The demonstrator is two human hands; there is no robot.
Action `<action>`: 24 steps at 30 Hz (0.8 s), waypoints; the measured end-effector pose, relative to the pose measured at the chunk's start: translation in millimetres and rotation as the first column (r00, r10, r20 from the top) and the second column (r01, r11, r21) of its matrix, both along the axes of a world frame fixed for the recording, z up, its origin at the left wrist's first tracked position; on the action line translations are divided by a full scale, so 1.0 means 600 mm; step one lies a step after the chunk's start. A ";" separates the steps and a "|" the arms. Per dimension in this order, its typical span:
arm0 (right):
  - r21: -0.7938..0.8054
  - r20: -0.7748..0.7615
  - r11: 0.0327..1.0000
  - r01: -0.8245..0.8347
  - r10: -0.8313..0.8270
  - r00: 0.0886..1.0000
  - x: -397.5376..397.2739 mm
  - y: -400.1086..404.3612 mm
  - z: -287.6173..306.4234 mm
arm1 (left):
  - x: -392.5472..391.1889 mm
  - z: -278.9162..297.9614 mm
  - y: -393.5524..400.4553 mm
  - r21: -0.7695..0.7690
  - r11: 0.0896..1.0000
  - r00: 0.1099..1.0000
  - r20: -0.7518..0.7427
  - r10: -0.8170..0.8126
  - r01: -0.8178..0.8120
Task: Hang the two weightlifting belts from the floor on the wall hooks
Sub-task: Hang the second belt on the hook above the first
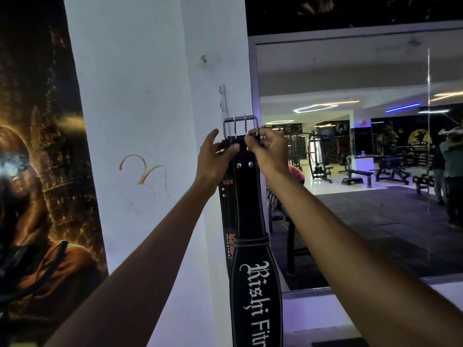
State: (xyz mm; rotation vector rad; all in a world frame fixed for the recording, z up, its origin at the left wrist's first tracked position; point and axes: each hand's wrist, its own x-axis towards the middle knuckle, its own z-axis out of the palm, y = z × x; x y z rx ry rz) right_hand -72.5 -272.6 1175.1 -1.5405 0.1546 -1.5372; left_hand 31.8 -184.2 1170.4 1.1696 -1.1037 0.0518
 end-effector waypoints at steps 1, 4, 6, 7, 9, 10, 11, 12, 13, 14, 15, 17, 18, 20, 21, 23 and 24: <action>0.019 0.017 1.000 -0.004 0.004 1.000 0.000 0.001 0.000 | 0.001 -0.013 0.002 0.031 0.999 1.000 0.007 -0.030 0.029; 0.049 0.052 0.999 0.008 -0.011 0.999 0.002 -0.004 0.000 | 0.009 -0.081 0.003 0.178 0.978 0.991 0.045 -0.122 0.113; 0.049 0.058 0.999 0.012 -0.014 0.998 0.001 -0.008 -0.005 | 0.023 -0.146 0.001 0.252 0.959 0.989 0.034 -0.142 0.129; 0.053 0.059 0.998 0.018 -0.021 0.998 0.001 -0.010 -0.009 | 0.030 -0.181 0.000 0.275 0.948 0.986 0.012 -0.167 0.157; 0.071 0.058 0.997 0.037 -0.041 0.997 0.000 -0.014 -0.016 | 0.034 -0.250 0.007 0.346 0.914 0.976 -0.022 -0.217 0.211; 0.084 0.063 0.996 0.039 -0.044 0.997 -0.002 -0.018 -0.020 | 0.035 -0.281 0.011 0.378 0.896 0.971 -0.043 -0.236 0.234; 0.097 0.068 0.995 0.035 -0.042 0.997 -0.003 -0.021 -0.024 | 0.033 -0.307 0.018 0.387 0.885 0.966 -0.070 -0.250 0.257; 0.112 0.068 0.993 0.032 -0.040 0.997 -0.003 -0.024 -0.029 | 0.029 -0.329 0.026 0.394 0.877 0.961 -0.107 -0.255 0.276; 0.125 0.064 0.992 0.033 -0.041 0.997 -0.005 -0.026 -0.033 | 0.025 -0.347 0.032 0.400 0.869 0.957 -0.148 -0.251 0.290; 0.135 0.059 0.990 0.035 -0.043 0.997 -0.005 -0.028 -0.039 | 0.021 -0.365 0.037 0.416 0.859 0.954 -0.171 -0.248 0.298; 0.143 0.054 0.989 0.035 -0.043 0.998 -0.005 -0.028 -0.044 | 0.015 -0.383 0.041 0.438 0.847 0.953 -0.173 -0.250 0.301; 0.152 0.057 0.988 0.023 -0.031 0.998 -0.004 -0.028 -0.051 | 0.000 -0.424 0.045 0.508 0.814 0.959 -0.145 -0.242 0.282; 0.153 0.058 0.988 0.014 -0.023 0.998 -0.003 -0.027 -0.054 | -0.004 -0.445 0.047 0.540 0.800 0.965 -0.135 -0.224 0.261; 0.152 0.049 0.988 0.013 -0.020 0.999 -0.001 -0.026 -0.061 | -0.009 -0.465 0.051 0.548 0.802 0.971 -0.136 -0.195 0.238; 0.153 0.042 0.988 0.012 -0.019 0.999 -0.001 -0.025 -0.066 | -0.009 -0.466 0.050 0.534 0.812 0.972 -0.138 -0.191 0.235; 0.155 0.028 0.988 0.002 -0.006 1.000 0.002 -0.023 -0.077 | -0.011 -0.445 0.046 0.454 0.864 0.973 -0.160 -0.163 0.220; 0.150 0.019 0.989 0.001 -0.004 1.000 0.005 -0.021 -0.082 | -0.010 -0.428 0.043 0.404 0.888 0.971 -0.184 -0.154 0.217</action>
